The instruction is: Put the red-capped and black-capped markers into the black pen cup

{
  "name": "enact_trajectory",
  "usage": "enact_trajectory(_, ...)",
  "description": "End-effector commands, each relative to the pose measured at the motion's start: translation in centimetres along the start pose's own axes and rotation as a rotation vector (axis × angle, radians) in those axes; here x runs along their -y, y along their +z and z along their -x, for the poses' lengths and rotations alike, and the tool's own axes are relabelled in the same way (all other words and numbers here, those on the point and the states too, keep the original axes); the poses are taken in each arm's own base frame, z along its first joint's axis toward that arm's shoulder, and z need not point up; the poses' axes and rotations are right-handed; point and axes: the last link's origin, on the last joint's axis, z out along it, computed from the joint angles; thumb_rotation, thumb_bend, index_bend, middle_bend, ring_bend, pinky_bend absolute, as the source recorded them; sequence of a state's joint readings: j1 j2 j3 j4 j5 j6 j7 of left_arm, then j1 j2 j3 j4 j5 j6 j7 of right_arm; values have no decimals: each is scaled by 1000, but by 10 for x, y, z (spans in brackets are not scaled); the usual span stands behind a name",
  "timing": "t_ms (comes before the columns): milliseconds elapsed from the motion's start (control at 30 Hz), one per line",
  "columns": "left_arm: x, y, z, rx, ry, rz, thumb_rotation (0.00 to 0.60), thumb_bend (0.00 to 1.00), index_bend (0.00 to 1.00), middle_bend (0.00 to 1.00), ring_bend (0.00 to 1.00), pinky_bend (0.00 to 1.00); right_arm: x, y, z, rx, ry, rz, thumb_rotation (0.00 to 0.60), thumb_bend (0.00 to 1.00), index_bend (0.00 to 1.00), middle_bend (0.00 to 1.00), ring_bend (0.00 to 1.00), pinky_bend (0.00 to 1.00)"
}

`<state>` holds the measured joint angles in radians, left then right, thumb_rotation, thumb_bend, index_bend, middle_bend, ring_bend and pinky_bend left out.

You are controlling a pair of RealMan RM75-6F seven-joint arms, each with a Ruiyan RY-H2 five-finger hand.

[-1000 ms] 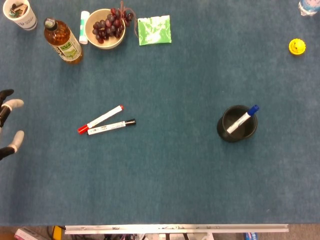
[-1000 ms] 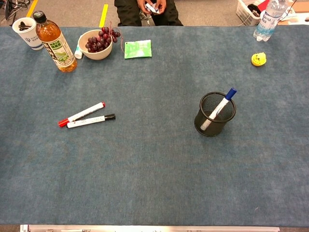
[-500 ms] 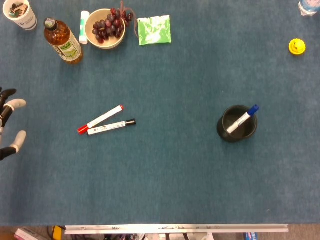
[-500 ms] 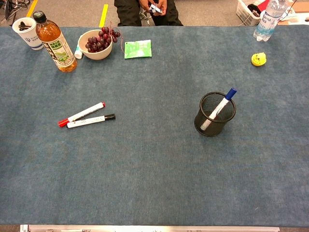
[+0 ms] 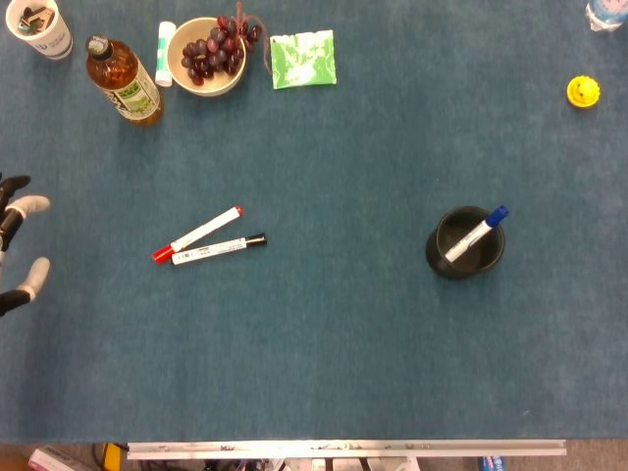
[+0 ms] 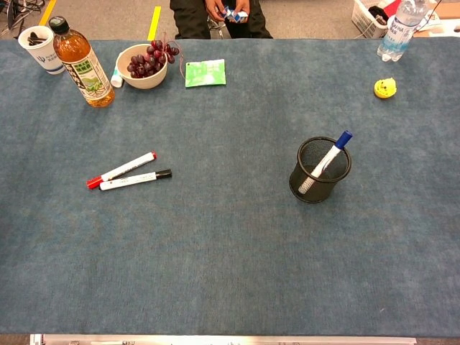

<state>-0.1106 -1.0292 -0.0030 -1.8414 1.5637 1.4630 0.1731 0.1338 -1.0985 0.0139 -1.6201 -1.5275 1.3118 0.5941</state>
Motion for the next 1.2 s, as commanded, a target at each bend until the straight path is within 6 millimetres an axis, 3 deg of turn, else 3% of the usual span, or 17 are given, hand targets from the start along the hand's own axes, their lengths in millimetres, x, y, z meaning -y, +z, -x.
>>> enact_trajectory(33,2,-2,-1,1,0,-8,600,299,279,175,119,93,-6,10,20,83,99,22,521,0,313,258,134,147)
enact_trajectory(200,3,-4,-3,-4,-1,-12,600,299,278,175,119,93,-6,16,34,138,163,16,363,0,312,246,113,103)
enact_trajectory(433,5,-5,-5,-11,-8,-19,600,299,278,175,120,93,-6,23,51,199,171,0,298,0,312,243,110,87)
enact_trajectory(833,6,-5,-8,-22,-11,-16,600,299,278,174,119,93,-4,42,82,230,120,-37,294,0,312,243,110,84)
enact_trajectory(1200,8,-7,-13,-30,-13,-23,600,299,278,174,120,93,-2,53,116,233,-39,-135,297,0,311,243,110,84)
